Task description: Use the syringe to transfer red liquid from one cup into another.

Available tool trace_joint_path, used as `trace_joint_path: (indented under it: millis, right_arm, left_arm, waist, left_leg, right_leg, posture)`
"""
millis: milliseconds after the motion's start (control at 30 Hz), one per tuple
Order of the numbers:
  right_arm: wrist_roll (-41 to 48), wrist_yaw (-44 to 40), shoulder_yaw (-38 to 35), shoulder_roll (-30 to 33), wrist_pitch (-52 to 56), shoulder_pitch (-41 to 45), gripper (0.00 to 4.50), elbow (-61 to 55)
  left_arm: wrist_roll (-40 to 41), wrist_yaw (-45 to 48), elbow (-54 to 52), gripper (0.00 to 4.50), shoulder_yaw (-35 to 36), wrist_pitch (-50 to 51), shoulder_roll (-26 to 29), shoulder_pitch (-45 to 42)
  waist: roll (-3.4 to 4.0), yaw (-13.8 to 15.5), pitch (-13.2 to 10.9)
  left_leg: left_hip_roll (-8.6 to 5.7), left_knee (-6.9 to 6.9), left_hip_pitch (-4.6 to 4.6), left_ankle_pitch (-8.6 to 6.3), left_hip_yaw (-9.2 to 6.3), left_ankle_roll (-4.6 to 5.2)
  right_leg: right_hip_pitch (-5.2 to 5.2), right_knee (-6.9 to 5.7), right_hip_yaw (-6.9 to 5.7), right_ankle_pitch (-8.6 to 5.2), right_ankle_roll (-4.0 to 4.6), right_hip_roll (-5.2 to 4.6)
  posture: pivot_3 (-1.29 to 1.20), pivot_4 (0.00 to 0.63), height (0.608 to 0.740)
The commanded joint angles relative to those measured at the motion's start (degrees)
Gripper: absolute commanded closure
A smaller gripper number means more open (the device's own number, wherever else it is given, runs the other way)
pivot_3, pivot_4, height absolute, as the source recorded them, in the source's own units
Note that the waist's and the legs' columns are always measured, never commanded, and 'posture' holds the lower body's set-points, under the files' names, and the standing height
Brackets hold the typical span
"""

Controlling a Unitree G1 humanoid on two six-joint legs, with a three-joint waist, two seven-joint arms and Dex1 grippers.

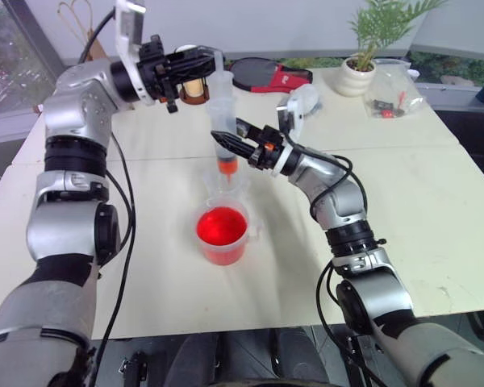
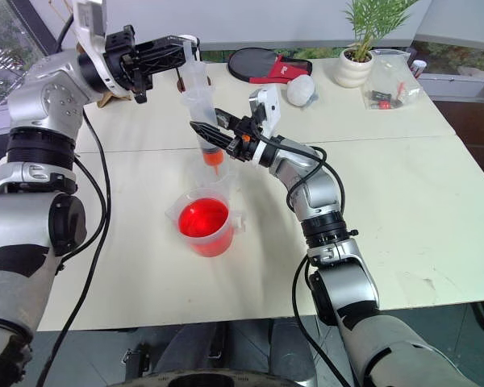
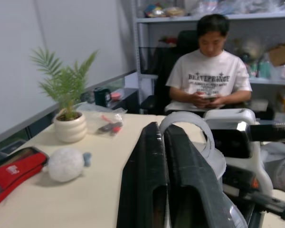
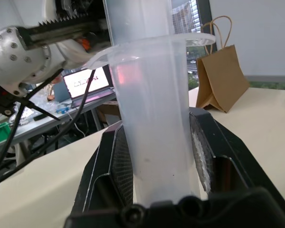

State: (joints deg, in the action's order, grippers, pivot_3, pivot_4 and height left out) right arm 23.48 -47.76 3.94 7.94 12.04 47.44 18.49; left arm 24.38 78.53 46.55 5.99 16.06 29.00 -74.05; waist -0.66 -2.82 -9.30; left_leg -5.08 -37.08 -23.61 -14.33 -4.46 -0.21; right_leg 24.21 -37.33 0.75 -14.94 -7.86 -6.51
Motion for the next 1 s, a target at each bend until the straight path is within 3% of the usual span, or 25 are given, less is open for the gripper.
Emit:
trace_joint_path:
  millis: [33, 567, 1000]
  right_arm:
    - [0.2, -0.5, 0.4, -1.0, -0.5, 0.4, 3.12, -4.2]
    - [1.9, 2.0, -0.3, -1.5, 4.0, 3.1, 3.12, -15.0]
    - [2.5, 4.0, -2.3, -2.8, 3.0, 5.3, 3.12, -13.8]
  left_arm:
    - [0.9, 1.3, -2.8, 4.49, 0.6, 1.4, 0.1, -1.1]
    - [-0.7, 0.4, -8.1, 4.49, -1.0, 5.5, -0.8, 10.2]
    - [-1.7, 1.3, -10.5, 4.49, -3.8, 6.0, -2.9, 15.0]
  waist:
    - [0.00, 0.0, 0.0]
    - [0.00, 0.3, 0.0]
    - [0.00, 0.3, 0.0]
  left_leg:
    - [0.00, 0.00, 0.00, 0.00, 0.00, 0.00]
    - [0.00, -0.04, 0.00, 0.00, -0.01, 0.00]
    - [0.01, -0.04, 0.00, 0.00, -0.01, 0.00]
  right_leg:
    - [0.01, 0.00, 0.00, 0.00, 0.00, 0.00]
    - [0.00, -0.01, 0.01, 0.00, 0.00, 0.00]
    - [-0.01, -0.01, 0.01, 0.00, 0.00, 0.00]
  posture:
    - [0.00, 0.150, 0.739]
    - [0.00, 0.150, 0.739]
    - [0.00, 0.150, 0.739]
